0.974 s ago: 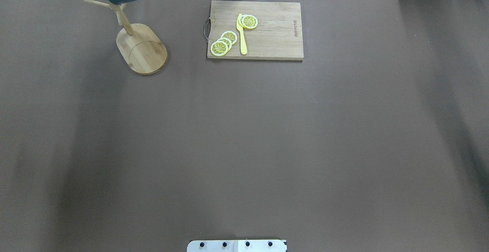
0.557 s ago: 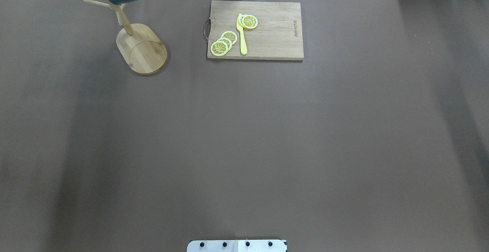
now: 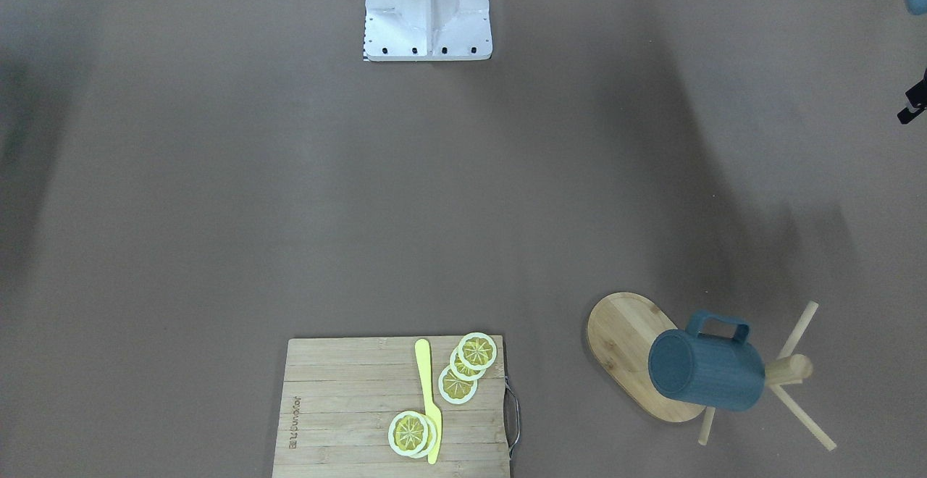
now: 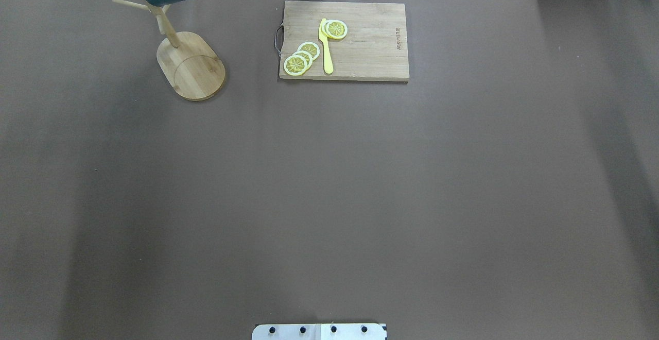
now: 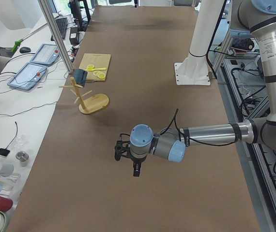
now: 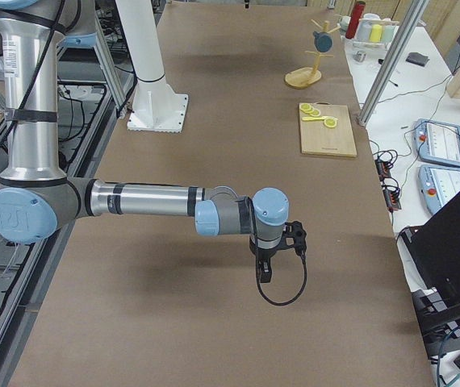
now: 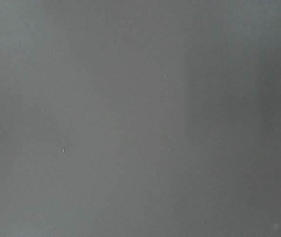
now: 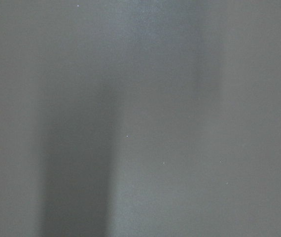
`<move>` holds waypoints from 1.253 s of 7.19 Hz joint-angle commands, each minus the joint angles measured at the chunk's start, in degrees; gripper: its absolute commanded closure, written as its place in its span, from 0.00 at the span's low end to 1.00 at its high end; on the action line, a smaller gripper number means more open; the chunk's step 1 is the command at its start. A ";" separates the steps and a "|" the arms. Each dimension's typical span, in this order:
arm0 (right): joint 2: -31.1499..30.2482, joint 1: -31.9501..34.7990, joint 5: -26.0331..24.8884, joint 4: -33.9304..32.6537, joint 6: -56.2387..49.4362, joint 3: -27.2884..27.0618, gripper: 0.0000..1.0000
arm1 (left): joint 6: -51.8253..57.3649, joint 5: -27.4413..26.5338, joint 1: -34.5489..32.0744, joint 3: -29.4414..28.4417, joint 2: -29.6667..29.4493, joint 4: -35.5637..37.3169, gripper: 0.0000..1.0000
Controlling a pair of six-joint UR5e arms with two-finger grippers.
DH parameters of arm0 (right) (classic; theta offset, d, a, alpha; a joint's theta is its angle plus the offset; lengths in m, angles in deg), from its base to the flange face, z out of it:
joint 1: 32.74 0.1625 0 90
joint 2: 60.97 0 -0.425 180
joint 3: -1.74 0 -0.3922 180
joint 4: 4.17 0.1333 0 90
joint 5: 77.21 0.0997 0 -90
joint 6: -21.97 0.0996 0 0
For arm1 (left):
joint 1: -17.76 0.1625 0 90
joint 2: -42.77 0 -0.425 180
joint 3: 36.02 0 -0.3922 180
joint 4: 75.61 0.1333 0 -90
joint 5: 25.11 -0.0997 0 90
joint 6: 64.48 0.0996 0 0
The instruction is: Hang cup on storage rack
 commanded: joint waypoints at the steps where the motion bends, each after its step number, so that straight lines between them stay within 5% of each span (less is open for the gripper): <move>1: -0.24 0.02 0.30 -0.02 -0.01 -0.04 0.00 | -0.01 0.98 0.44 0.20 -0.61 2.84 0.02; 9: -0.24 0.02 0.30 -0.02 -0.01 -0.04 0.00 | 0.52 0.99 0.44 0.64 -2.64 5.50 0.02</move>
